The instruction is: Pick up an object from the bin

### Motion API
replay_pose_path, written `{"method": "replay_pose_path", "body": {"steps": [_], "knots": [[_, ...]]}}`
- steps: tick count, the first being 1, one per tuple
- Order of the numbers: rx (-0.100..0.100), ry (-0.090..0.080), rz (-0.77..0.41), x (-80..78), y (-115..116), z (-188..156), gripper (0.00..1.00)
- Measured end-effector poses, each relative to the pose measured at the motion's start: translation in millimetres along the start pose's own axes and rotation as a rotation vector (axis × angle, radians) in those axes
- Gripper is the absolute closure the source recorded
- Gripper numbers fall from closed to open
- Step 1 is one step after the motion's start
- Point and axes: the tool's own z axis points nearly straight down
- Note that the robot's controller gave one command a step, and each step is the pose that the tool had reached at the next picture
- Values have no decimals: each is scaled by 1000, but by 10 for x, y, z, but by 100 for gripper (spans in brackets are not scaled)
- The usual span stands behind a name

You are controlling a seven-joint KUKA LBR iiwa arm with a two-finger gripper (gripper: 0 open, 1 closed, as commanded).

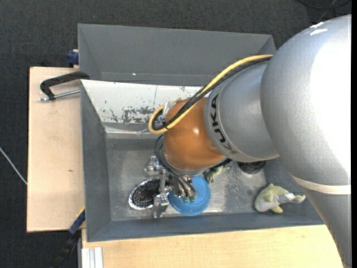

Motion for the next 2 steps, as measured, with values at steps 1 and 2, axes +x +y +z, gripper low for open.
{"method": "replay_pose_path", "body": {"steps": [1,2], "knots": [[1,0,-1,-9,11,-16,0],[-1,-4,-1,-28,17,-29,100]]}}
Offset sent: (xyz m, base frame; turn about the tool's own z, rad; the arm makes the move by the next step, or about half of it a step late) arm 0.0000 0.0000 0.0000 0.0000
